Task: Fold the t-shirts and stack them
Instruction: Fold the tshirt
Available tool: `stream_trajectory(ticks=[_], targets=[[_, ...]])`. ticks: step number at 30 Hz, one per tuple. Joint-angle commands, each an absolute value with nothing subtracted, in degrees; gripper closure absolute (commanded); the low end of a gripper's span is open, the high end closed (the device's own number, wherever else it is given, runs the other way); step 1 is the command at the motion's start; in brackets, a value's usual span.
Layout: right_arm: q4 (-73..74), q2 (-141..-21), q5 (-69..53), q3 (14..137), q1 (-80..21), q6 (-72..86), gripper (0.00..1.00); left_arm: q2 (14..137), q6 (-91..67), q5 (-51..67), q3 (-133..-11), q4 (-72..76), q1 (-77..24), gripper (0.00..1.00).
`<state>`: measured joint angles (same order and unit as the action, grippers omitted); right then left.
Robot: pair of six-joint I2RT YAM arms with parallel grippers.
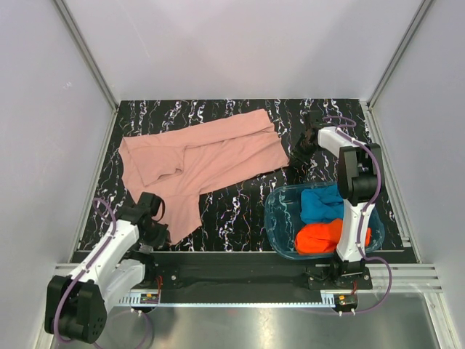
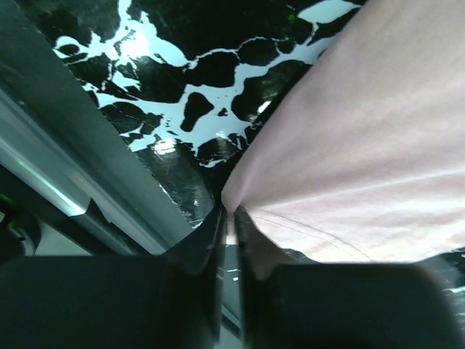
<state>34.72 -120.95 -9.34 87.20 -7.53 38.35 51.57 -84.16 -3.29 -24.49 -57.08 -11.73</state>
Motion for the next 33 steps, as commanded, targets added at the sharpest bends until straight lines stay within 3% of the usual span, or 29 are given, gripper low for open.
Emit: stream_trajectory(ticks=[1, 3, 10, 16, 25, 33], targets=[[36.21, -119.97, -9.58, 89.12, -7.12, 37.00, 1.00, 49.40, -84.47, -6.15, -23.55, -55.54, -11.69, 0.95], [36.65, -118.75, -9.23, 88.60, -7.21, 36.39, 1.00, 48.17, -83.50, -6.59, -24.78, -56.68, -11.69, 1.00], [40.25, -114.53, -6.68, 87.72, -7.38, 33.40, 1.00, 50.71, -76.13, -13.08, -36.46, -65.12, -11.69, 1.00], [41.48, -112.59, -6.33, 89.11, -8.79, 29.54, 1.00, 55.53, -68.14, -16.34, -48.06, -63.37, -11.69, 1.00], [45.44, -117.86, -10.02, 101.94, -10.02, 26.90, 1.00, 72.24, -52.14, -23.46, -68.53, -60.21, -10.99, 1.00], [50.00, -126.11, -10.72, 114.07, -10.11, 25.67, 1.00, 79.01, -42.99, -21.63, -77.07, -49.68, -4.75, 1.00]])
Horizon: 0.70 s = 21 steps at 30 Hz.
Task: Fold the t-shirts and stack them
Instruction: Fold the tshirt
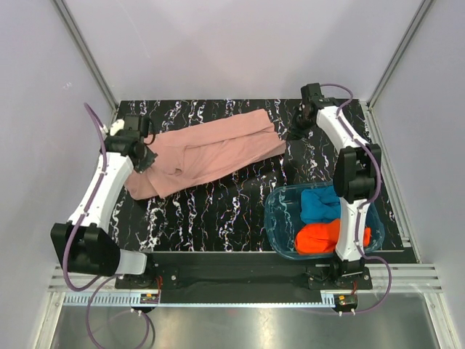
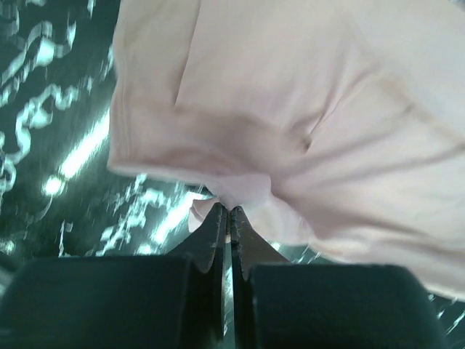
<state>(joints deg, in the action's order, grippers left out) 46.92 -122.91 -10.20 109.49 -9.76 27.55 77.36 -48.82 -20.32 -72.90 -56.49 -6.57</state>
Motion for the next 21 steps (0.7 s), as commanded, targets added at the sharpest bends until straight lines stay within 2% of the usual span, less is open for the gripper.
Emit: stream_trajectory(ticks=[1, 13, 21], targets=[[50.97, -127.08, -10.64, 116.52, -10.11, 25.14, 1.00, 80.49, -41.50, -20.75, -77.78, -48.79, -3.27, 1.00], [55.45, -140.35, -13.09, 136.56, -10.11, 24.43, 1.00, 91.49, -37.09, -10.55, -87.18, -39.73, 4.13, 1.00], [50.81, -144.31, -16.17, 139.57, -10.11, 25.75, 1.00, 95.53, -36.91, -9.32, -90.44, -38.32, 6.24, 1.00]])
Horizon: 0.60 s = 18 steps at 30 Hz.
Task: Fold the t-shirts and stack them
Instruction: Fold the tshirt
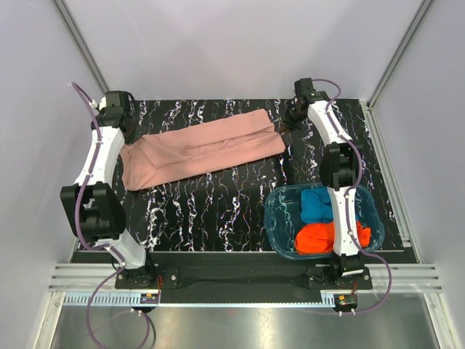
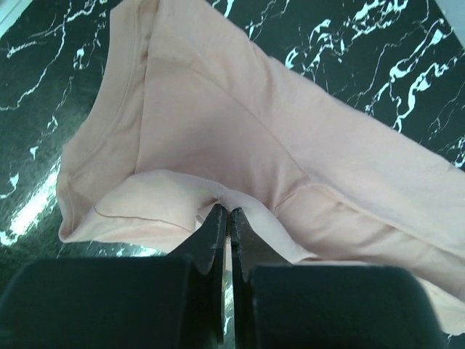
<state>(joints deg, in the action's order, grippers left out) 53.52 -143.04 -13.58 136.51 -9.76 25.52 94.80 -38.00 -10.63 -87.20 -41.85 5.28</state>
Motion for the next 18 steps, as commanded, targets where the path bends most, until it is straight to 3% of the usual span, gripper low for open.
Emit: stream_trajectory(ticks=[1, 18], targets=[[50.19, -144.75, -16.78, 140.53, -10.19, 26.27, 1.00, 95.97, -36.91, -9.40, -90.79, -38.23, 6.68, 1.00], [44.65, -150.30, -17.58, 146.52, -8.97, 30.32, 1.00, 103.27, -36.56, -4.58, -95.36, -36.04, 10.02, 1.00]])
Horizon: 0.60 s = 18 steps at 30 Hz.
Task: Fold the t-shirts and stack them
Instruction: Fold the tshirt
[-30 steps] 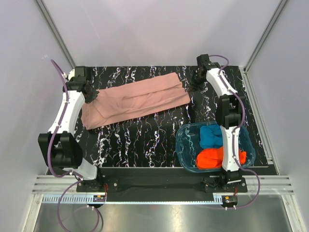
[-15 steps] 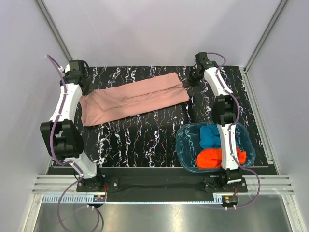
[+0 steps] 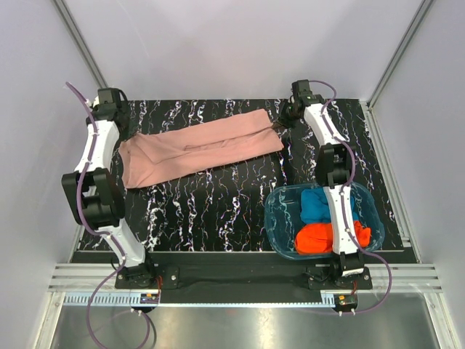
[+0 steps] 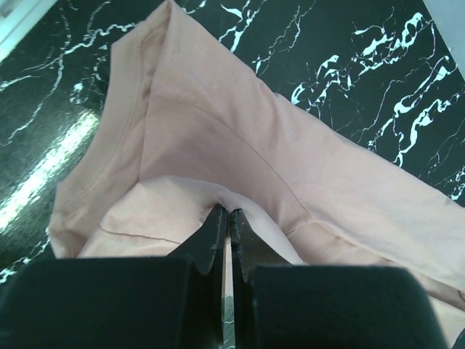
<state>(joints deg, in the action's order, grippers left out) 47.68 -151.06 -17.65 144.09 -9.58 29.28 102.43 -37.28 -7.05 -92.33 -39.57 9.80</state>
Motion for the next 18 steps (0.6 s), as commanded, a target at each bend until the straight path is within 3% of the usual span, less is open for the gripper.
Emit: stream_trajectory(ticks=[1, 18], targets=[[43.43, -149.94, -17.23, 145.38, -8.62, 30.50, 1.00, 103.53, -36.65, -4.40, -95.45, -35.77, 10.02, 1.00], [38.76, -154.25, -20.57, 147.04, -7.30, 34.28, 0.98, 109.51, -36.83, -5.36, -99.49, -35.42, 10.81, 1.00]])
